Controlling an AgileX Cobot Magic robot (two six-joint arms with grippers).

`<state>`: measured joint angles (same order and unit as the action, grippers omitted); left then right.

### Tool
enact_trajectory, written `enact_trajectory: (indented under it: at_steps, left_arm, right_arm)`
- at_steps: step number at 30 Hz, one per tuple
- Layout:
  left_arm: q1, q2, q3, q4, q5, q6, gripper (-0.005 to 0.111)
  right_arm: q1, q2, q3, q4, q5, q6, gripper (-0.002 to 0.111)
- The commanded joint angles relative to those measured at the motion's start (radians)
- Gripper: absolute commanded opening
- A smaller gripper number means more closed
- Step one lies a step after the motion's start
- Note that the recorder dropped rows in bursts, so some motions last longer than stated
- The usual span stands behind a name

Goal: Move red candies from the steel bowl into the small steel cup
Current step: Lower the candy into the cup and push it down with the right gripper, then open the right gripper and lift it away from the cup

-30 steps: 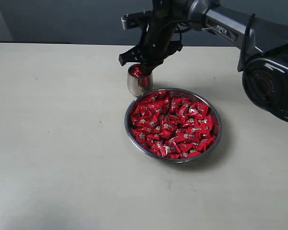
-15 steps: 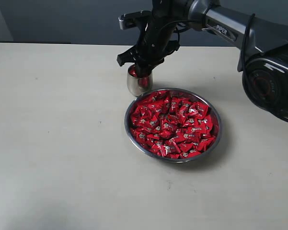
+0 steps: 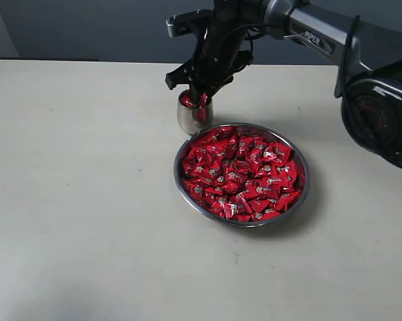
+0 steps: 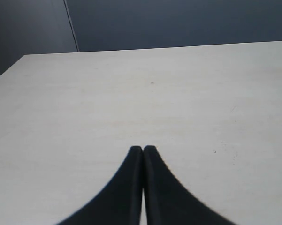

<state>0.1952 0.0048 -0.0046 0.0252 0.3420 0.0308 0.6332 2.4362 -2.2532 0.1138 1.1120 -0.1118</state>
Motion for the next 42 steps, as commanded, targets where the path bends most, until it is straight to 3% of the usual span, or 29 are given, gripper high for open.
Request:
enact_trajectory:
  at_steps: [1, 42]
  left_arm:
    - [-0.008, -0.005, 0.005, 0.002, -0.008, -0.001, 0.000]
    - [-0.008, -0.005, 0.005, 0.002, -0.008, -0.001, 0.000]
  right_arm:
    - [-0.005, -0.022, -0.006, -0.011, -0.003, -0.002, 0.034]
    - [-0.005, -0.117, -0.006, -0.057, 0.102, 0.069, 0.034]
